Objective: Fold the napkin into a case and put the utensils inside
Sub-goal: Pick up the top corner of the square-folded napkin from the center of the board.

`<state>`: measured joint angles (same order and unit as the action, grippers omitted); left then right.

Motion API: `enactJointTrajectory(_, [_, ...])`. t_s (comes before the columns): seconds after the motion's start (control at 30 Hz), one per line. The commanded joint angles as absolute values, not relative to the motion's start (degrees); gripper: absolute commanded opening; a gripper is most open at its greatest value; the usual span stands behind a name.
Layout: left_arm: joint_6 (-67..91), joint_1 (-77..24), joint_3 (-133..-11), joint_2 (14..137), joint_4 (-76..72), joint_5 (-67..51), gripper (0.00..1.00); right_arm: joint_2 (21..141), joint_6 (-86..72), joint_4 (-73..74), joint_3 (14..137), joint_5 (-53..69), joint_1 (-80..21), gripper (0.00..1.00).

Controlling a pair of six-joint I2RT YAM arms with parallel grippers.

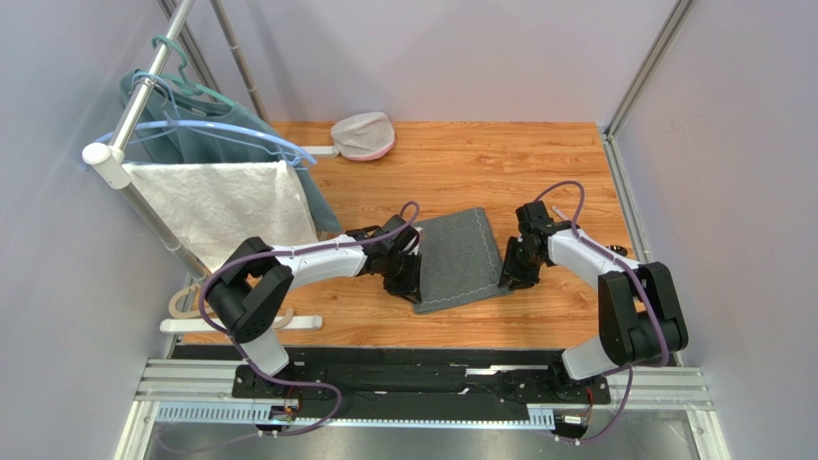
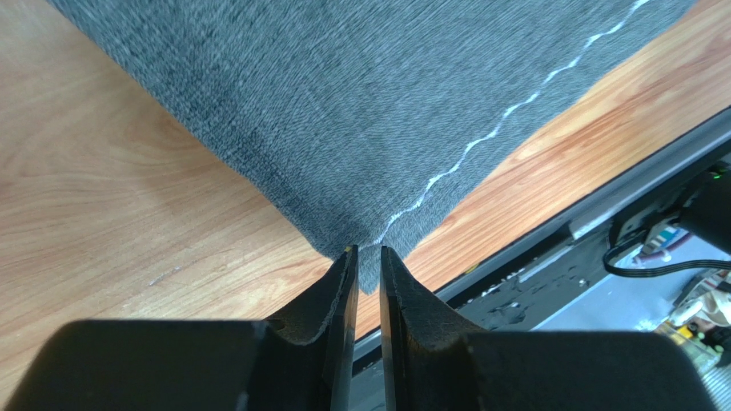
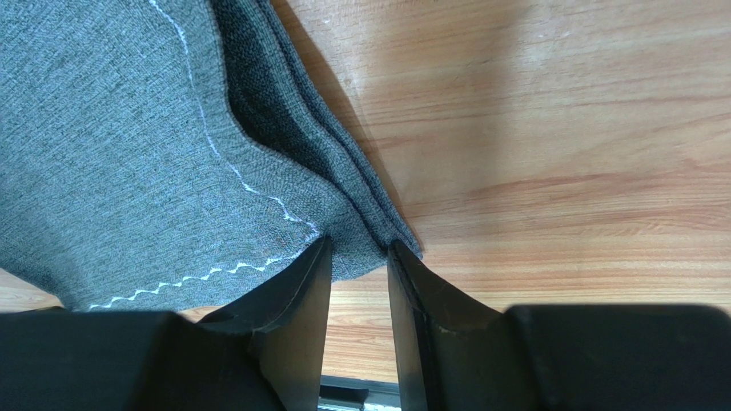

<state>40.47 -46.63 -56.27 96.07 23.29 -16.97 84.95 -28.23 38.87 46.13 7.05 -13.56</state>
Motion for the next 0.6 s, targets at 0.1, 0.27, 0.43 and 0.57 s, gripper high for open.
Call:
enactJointTrajectory(0.1, [41.6, -47.6, -55.3, 96.2, 21.2, -17.8, 0.24, 86.0, -27.3, 35.9, 46.1, 8.1, -13.5, 0.28])
enactJointTrajectory(0.27, [41.5, -47.7, -55.3, 96.3, 21.3, -17.6, 0.23, 83.4, -27.2, 37.9, 47.2, 7.3, -13.5, 0.12])
enactJointTrajectory(0.43, [41.2, -47.6, -55.8, 96.9, 21.8, -17.1, 0.23, 79.6, -27.3, 40.6, 48.3, 8.0, -13.6, 0.01])
enactJointTrajectory(0.57, [40.3, -47.7, -57.5, 94.4, 24.3, -14.3, 0.23, 78.0, -26.9, 41.1, 49.9, 8.7, -14.8, 0.00])
